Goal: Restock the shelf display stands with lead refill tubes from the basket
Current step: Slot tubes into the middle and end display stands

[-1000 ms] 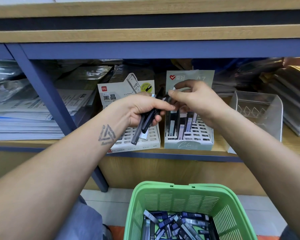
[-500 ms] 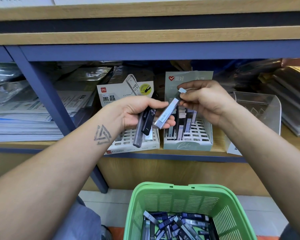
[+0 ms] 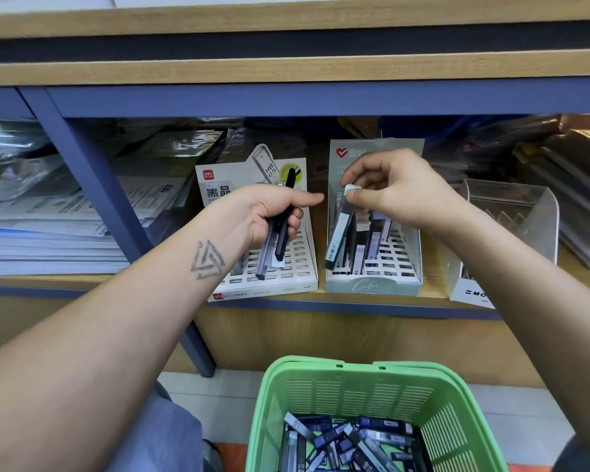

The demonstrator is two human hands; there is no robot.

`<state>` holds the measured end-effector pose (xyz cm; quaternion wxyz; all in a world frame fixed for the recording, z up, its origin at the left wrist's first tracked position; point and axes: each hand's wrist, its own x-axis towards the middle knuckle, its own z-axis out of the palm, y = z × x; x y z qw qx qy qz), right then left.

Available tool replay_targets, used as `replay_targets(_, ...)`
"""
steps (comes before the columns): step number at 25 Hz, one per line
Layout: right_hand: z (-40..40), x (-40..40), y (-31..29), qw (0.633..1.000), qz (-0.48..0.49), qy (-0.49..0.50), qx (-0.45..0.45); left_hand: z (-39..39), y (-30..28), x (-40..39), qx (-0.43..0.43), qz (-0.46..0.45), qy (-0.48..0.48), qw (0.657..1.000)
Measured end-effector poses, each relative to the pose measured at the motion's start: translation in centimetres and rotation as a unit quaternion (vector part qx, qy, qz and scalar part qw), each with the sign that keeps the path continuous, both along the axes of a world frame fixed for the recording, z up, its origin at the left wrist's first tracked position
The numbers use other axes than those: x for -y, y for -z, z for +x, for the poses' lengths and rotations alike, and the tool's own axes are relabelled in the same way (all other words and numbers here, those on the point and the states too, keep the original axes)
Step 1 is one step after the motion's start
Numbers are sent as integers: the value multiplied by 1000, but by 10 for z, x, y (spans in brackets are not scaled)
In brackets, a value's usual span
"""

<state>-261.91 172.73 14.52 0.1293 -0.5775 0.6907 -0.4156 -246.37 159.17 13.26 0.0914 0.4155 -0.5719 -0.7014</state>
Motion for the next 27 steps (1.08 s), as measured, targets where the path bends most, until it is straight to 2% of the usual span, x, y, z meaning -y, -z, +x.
replay_targets(2,3,1,0,997,14,7,-71,-1,-2,-1,-10,29,3,1000)
replay_targets(5,4,2,6,992,25,19,-122,-1,-1,0,-24,74,10,997)
replay_targets(12,1,1,7,993,-2,18,-117,0,0,2,-25,81,11,996)
replay_targets(27,11,3,21,978,35,-16,-206,-3,-1,-1,-14,63,16,998)
